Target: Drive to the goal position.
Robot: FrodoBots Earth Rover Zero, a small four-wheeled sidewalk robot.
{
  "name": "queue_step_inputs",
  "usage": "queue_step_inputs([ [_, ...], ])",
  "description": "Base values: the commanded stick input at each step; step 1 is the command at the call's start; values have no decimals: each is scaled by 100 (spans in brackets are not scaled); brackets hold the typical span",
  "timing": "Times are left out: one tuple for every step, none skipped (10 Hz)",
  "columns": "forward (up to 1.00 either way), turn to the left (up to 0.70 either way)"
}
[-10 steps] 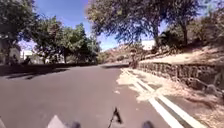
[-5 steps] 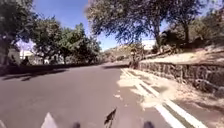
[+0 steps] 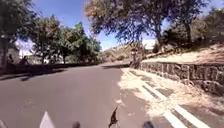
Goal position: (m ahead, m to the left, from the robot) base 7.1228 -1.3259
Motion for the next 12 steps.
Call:
queue_step_inputs([
  [50,0],
  [50,0],
  [50,0],
  [50,0],
  [50,0],
  [50,0],
  [50,0],
  [50,0],
  [50,0],
  [50,0],
  [50,0],
  [50,0],
])
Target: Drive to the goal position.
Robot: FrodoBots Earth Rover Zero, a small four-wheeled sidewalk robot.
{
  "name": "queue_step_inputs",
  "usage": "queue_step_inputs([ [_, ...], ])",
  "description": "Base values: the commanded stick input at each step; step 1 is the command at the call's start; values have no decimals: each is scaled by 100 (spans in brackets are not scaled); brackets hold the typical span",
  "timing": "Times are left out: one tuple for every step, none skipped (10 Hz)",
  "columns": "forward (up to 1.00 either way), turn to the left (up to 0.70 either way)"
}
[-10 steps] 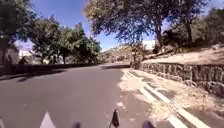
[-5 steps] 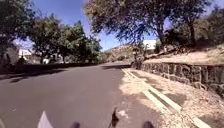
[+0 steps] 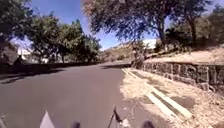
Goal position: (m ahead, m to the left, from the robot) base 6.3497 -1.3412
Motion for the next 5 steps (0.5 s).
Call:
queue_step_inputs([
  [50,0],
  [50,0],
  [50,0],
  [50,0],
  [50,0],
])
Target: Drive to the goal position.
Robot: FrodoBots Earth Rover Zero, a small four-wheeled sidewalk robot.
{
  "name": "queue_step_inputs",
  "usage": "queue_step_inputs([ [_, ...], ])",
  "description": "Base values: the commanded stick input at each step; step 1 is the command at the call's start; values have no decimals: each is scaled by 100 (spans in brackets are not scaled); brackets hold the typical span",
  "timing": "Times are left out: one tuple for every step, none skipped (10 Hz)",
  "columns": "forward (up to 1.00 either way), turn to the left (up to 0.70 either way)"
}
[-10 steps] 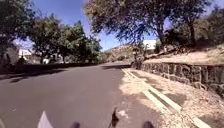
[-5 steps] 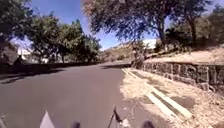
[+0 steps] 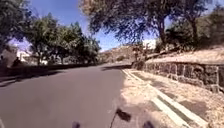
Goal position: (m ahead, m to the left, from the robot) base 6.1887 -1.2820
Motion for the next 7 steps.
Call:
queue_step_inputs([
  [50,0],
  [50,0],
  [50,0],
  [50,0],
  [50,0],
  [50,0],
  [50,0],
])
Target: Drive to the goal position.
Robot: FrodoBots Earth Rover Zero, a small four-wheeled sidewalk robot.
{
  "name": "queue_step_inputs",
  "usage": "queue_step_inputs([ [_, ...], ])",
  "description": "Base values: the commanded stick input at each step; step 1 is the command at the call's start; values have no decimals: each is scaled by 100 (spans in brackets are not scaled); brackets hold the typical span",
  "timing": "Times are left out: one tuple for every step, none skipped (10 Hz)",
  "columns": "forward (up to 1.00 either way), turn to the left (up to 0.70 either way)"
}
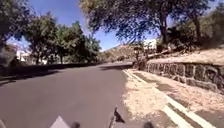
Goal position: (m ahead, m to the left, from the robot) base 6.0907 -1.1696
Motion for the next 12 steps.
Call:
queue_step_inputs([
  [50,0],
  [50,0],
  [50,0],
  [50,0],
  [50,0],
  [50,0],
  [50,0],
  [50,0],
  [50,0],
  [50,0],
  [50,0],
  [50,0],
])
